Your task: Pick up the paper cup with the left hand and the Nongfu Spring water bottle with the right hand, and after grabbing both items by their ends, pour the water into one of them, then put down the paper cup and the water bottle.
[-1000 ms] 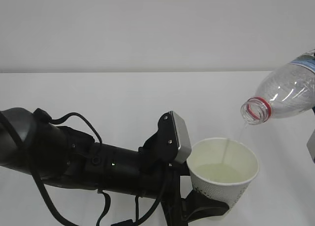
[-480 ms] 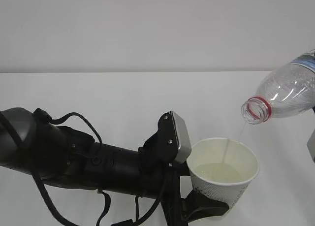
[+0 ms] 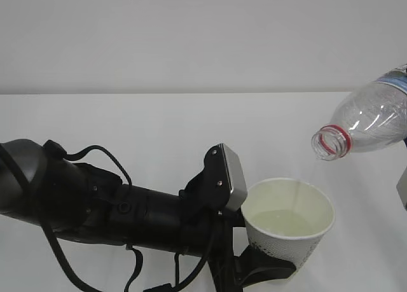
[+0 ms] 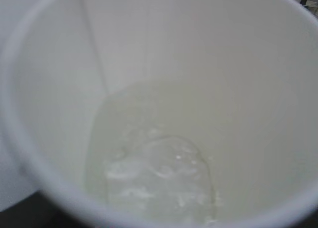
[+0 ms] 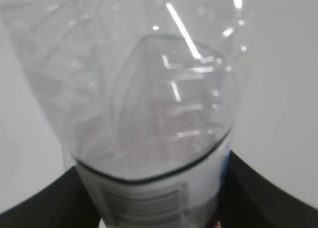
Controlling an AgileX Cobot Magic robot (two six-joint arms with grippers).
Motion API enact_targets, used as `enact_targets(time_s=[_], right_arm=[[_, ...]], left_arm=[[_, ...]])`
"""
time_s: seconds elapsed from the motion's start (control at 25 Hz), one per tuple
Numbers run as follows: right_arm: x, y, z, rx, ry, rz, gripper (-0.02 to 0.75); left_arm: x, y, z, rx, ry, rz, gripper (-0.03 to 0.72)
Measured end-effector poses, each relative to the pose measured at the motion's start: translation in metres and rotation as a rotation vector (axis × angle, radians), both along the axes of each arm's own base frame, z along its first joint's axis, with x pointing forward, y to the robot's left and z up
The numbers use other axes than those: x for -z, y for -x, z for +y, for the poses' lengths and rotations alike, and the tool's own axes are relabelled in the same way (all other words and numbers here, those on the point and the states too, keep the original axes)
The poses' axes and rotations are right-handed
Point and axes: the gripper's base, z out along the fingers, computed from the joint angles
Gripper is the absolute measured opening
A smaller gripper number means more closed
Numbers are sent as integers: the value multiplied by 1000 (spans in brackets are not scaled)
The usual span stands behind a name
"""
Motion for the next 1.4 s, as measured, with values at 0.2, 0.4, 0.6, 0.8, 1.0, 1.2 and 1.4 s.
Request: enact_targets(time_s=[0.2,0.4,0.6,0.8,1.0,1.2,1.4], right_arm=[[0,0,0,0,2,-1,458],[0,0,0,0,4,-1,458],[0,0,0,0,6,-1,458],[0,0,0,0,6,-1,458],[0,0,0,1,5,-1,458],[0,0,0,1,5,-1,458],[0,0,0,1,7,-2,458]], left_arm=[[0,0,0,0,0,0,522],[0,0,0,0,0,0,522],[0,0,0,0,0,0,522],[0,0,0,0,0,0,522],[0,0,0,0,0,0,522],[0,0,0,0,0,0,522],[0,0,0,-2,0,1,522]])
